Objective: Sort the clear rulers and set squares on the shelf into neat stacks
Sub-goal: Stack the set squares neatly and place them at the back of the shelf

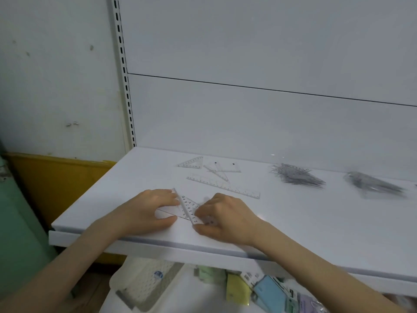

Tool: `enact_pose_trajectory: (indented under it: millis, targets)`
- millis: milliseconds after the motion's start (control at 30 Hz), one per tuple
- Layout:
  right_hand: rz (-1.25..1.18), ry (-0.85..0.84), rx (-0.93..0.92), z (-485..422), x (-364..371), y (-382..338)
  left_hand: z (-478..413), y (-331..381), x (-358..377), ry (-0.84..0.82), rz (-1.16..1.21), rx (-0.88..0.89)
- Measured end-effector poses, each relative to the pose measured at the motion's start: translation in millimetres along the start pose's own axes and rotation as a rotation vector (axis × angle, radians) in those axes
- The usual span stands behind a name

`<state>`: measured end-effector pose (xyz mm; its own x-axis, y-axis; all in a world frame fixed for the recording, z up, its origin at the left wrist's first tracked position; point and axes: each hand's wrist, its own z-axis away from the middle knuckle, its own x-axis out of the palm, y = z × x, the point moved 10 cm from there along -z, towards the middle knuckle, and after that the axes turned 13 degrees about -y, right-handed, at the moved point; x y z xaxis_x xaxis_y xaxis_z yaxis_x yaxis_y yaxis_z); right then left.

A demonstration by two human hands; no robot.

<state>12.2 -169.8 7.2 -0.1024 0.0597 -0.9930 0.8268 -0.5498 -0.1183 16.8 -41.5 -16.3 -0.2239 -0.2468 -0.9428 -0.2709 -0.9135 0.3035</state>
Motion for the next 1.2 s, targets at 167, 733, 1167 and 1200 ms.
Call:
enact_pose_trajectory:
  millis: [167, 733, 1167, 1200]
  targets:
    - [0.019, 0.014, -0.035, 36.5, 6.7, -0.4, 15.9, 40.4, 18.7, -0.053, -0.002, 0.09]
    - [-0.081, 0.583, -0.021, 129.9, -53.7, 0.7, 66.9, 94.6, -27.5, 0.502, 0.074, 0.254]
    - [-1.349, 0.621, 0.297, 192.2, -39.5, 103.4, -6.0, 122.2, -19.9, 0.244, 1.253, 0.244]
    - [-1.369, 0.627, 0.311, 199.1, -36.7, 108.1, -13.9, 129.2, -15.1, 0.198, 1.293, 0.258]
